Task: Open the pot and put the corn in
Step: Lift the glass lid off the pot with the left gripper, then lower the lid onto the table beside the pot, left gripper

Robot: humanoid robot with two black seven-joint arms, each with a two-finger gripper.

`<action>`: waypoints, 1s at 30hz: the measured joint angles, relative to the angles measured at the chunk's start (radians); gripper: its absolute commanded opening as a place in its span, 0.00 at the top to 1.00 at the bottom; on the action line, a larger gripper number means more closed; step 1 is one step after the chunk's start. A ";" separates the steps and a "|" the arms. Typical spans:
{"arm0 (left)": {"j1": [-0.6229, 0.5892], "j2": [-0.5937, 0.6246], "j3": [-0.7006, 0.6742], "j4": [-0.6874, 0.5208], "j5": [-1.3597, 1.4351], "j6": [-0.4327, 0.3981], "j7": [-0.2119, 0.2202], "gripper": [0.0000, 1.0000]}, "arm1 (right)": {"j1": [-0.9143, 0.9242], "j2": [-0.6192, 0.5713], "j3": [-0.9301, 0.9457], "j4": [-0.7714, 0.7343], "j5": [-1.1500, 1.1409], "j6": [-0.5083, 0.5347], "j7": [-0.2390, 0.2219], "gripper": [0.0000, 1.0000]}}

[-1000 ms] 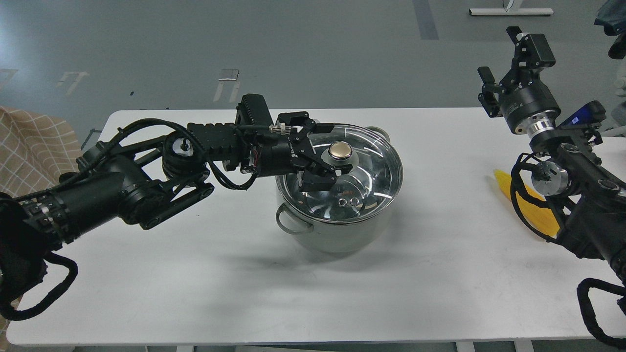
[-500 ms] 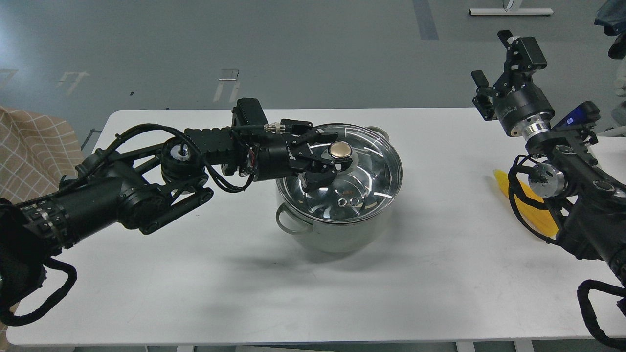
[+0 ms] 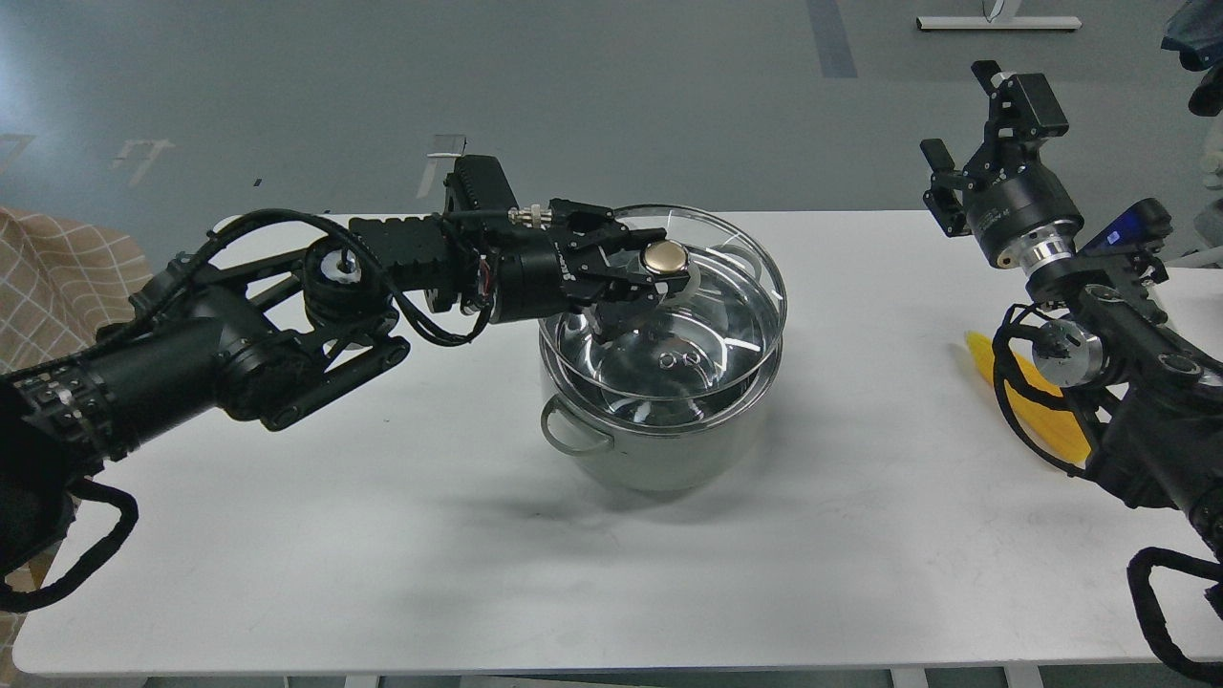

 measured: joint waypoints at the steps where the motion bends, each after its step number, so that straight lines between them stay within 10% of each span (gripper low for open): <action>1: -0.013 0.017 0.000 -0.009 -0.014 0.000 0.000 0.90 | 0.000 0.000 0.000 0.000 0.000 0.000 0.000 0.00; 14: -0.034 0.488 0.002 -0.178 -0.156 0.014 0.000 0.89 | -0.006 -0.003 0.000 0.000 0.000 0.000 0.000 0.00; 30: 0.412 0.682 0.008 -0.132 -0.263 0.317 0.000 0.86 | -0.021 -0.001 -0.027 -0.002 -0.001 0.000 0.000 0.00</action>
